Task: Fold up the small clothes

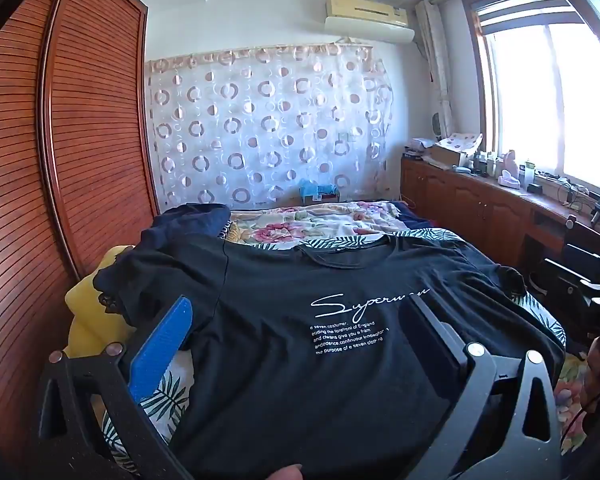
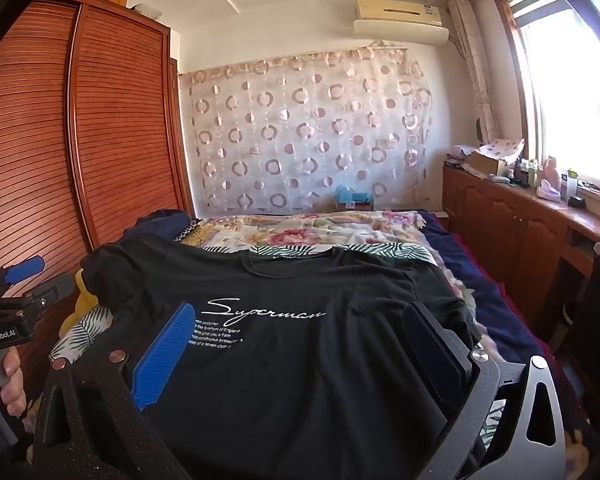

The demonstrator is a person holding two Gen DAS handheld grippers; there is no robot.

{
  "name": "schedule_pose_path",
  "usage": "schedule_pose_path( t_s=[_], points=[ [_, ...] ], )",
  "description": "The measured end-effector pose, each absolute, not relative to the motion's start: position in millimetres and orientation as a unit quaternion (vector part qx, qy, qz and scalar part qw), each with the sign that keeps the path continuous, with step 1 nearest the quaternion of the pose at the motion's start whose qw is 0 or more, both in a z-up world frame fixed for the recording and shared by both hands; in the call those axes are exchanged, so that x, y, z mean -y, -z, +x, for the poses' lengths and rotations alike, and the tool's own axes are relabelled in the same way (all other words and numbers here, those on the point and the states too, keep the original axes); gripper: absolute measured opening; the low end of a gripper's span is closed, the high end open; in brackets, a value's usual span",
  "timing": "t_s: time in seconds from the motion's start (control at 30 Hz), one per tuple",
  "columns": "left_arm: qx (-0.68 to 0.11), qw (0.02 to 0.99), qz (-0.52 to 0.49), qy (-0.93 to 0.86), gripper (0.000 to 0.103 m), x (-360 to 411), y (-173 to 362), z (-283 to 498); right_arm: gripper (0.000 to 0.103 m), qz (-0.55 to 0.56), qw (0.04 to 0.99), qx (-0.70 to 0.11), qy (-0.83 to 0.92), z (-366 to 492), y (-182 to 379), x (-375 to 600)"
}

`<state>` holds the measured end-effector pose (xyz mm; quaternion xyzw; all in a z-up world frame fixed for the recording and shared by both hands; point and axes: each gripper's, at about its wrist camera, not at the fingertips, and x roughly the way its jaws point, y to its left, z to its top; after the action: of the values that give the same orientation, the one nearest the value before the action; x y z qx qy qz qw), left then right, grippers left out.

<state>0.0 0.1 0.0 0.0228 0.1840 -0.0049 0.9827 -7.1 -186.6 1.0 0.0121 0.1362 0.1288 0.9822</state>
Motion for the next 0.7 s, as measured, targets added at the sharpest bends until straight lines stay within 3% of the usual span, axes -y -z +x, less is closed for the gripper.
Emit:
schedule_pose_path(
  t_s=[0.7],
  points=[
    [-0.187, 0.982, 0.019, 0.008, 0.103, -3.7, 6.1, -1.6, 0.103, 0.011, 0.983, -0.133, -0.129, -10.1, 0.0, 185.7]
  ],
)
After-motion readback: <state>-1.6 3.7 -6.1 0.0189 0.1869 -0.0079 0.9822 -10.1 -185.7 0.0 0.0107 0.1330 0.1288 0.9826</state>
